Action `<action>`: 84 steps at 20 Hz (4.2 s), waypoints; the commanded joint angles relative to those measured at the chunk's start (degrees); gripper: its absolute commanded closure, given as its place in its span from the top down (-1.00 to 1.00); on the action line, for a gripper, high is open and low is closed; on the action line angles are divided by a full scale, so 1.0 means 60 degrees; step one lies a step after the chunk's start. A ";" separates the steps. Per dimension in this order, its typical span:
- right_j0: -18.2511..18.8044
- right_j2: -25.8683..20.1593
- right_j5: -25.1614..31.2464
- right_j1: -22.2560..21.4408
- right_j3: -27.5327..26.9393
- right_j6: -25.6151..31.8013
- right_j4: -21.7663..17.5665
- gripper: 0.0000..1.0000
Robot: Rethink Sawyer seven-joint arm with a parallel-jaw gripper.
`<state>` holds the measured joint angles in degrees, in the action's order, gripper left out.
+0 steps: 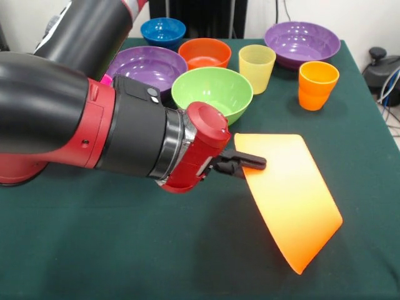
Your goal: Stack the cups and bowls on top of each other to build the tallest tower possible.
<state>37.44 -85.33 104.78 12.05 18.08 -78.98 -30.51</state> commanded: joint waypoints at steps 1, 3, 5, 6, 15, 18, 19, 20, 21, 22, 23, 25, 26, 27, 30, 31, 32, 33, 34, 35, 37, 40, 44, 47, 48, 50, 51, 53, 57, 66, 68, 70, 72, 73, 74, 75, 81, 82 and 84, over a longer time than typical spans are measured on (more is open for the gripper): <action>0.0119 0.0340 -0.1176 0.1043 -0.0820 0.3911 -0.3446 -1.00; 0.0144 0.0330 -0.1484 0.1010 -0.0777 0.3978 -0.3588 -1.00; 0.0158 0.0418 -0.1854 0.0955 -0.0701 0.4045 -0.3670 -1.00; 0.0166 0.0479 -0.2041 0.0928 -0.0655 0.4040 -0.3686 -1.00; 0.0244 0.1023 -0.3140 0.0774 -0.0300 0.3908 -0.3525 -1.00; 0.0262 0.1073 -0.3144 0.0766 -0.0278 0.3914 -0.3497 -1.00; 0.0269 0.1063 -0.3105 0.0769 -0.0286 0.3951 -0.3508 -1.00; 0.0276 0.1052 -0.3067 0.0772 -0.0293 0.3987 -0.3518 -1.00; 0.0282 0.1037 -0.3036 0.0774 -0.0306 0.4024 -0.3540 -1.00; 0.0287 0.1011 -0.2980 0.0780 -0.0324 0.4062 -0.3564 -1.00; 0.0291 0.0973 -0.2911 0.0786 -0.0351 0.4120 -0.3600 -1.00; 0.0297 0.0902 -0.2771 0.0800 -0.0398 0.4214 -0.3663 1.00; 0.0299 0.0869 -0.2701 0.0806 -0.0419 0.4249 -0.3690 1.00; 0.0301 0.0835 -0.2631 0.0813 -0.0440 0.4284 -0.3716 1.00; 0.0354 0.0579 -0.2300 0.0876 -0.0509 0.4365 -0.3901 1.00; 0.0379 0.0504 -0.2236 0.0896 -0.0518 0.4387 -0.3965 1.00; 0.0404 0.0429 -0.2171 0.0916 -0.0526 0.4409 -0.4028 1.00; 0.0419 0.0374 -0.2132 0.0929 -0.0530 0.4426 -0.4084 1.00; 0.0434 0.0308 -0.2070 0.0944 -0.0548 0.4458 -0.4152 1.00; 0.0452 0.0215 -0.2016 0.0964 -0.0572 0.4505 -0.4240 1.00; 0.0494 0.0034 -0.1916 0.1004 -0.0610 0.4580 -0.4418 1.00; 0.0559 -0.0164 -0.1879 0.1047 -0.0624 0.4593 -0.4650 1.00; 0.0595 -0.0269 -0.2079 0.0971 -0.0633 0.4569 -0.5071 1.00; 0.0688 -0.0008 -0.2685 0.0827 -0.0297 0.4439 -0.4740 1.00; 0.0728 0.0134 -0.2943 0.0771 -0.0124 0.4357 -0.4544 1.00; 0.0825 0.0402 -0.3455 0.0653 0.0257 0.4205 -0.4166 1.00; 0.0886 0.0556 -0.3753 0.0578 0.0504 0.4116 -0.3964 1.00; 0.1126 0.0951 -0.4594 0.0356 0.1303 0.3871 -0.3457 1.00; 0.1744 0.1810 -0.6009 -0.0717 0.3572 0.2690 -0.2982 1.00; 0.2146 0.2952 -0.7182 -0.3046 0.6423 0.0358 -0.2962 1.00; 0.2070 0.3250 -0.7128 -0.3490 0.6743 -0.0085 -0.2960 1.00; 0.1975 0.3597 -0.6926 -0.3976 0.7072 -0.0633 -0.2912 1.00; 0.1855 0.3933 -0.6722 -0.4133 0.7209 -0.0956 -0.2798 1.00; 0.1809 0.4074 -0.6718 -0.4094 0.7246 -0.1050 -0.2734 1.00; 0.1715 0.4268 -0.6684 -0.4083 0.7245 -0.1220 -0.2700 1.00; 0.1596 0.4468 -0.6581 -0.4053 0.7191 -0.1318 -0.2682 1.00; 0.0802 0.5699 -0.6444 -0.4204 0.6816 -0.1908 -0.2842 1.00; 0.0694 0.5887 -0.6454 -0.4306 0.6826 -0.1992 -0.2915 1.00; 0.0526 0.6199 -0.6614 -0.4526 0.6904 -0.2207 -0.3021 1.00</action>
<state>44.60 -60.38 63.22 -13.18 55.30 -81.19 -45.19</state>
